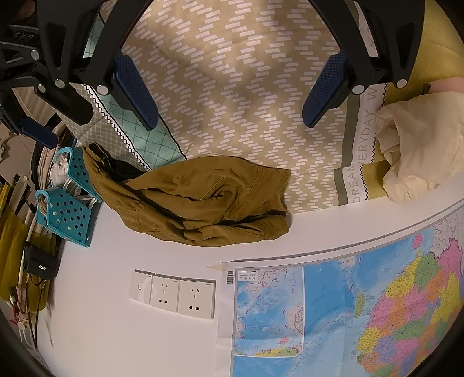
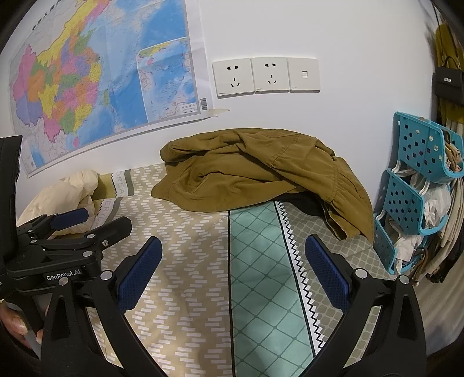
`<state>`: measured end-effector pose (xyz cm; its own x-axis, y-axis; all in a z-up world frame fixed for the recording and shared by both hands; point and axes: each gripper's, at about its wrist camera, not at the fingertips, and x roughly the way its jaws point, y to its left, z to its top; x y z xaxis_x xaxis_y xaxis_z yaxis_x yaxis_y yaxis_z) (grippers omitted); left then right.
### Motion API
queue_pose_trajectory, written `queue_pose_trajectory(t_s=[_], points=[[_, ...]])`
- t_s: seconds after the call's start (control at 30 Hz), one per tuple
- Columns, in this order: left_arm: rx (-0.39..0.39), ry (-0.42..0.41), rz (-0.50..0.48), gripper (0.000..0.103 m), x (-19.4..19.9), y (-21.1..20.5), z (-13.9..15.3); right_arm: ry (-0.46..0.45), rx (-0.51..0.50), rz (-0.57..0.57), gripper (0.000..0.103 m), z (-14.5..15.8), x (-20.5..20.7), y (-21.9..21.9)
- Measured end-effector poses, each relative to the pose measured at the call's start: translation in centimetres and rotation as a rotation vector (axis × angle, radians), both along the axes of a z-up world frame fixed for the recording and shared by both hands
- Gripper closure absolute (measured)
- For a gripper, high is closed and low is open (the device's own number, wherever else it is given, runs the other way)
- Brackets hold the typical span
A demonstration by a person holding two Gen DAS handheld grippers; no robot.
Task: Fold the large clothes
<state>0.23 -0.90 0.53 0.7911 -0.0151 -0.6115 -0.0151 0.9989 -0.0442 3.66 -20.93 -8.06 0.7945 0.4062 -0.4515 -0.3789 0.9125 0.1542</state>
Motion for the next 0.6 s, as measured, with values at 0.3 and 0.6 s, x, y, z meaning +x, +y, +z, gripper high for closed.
queue_pose_trajectory(t_s=[0.3, 0.6], points=[[0.002, 0.0, 0.003, 0.007, -0.02, -0.01, 0.0, 0.002, 0.001, -0.003, 0.006, 0.0, 0.04, -0.01], [0.0, 0.001, 0.0, 0.007, 0.01, -0.02, -0.01, 0.0, 0.0, -0.002, 0.006, 0.08, 0.15, -0.12]])
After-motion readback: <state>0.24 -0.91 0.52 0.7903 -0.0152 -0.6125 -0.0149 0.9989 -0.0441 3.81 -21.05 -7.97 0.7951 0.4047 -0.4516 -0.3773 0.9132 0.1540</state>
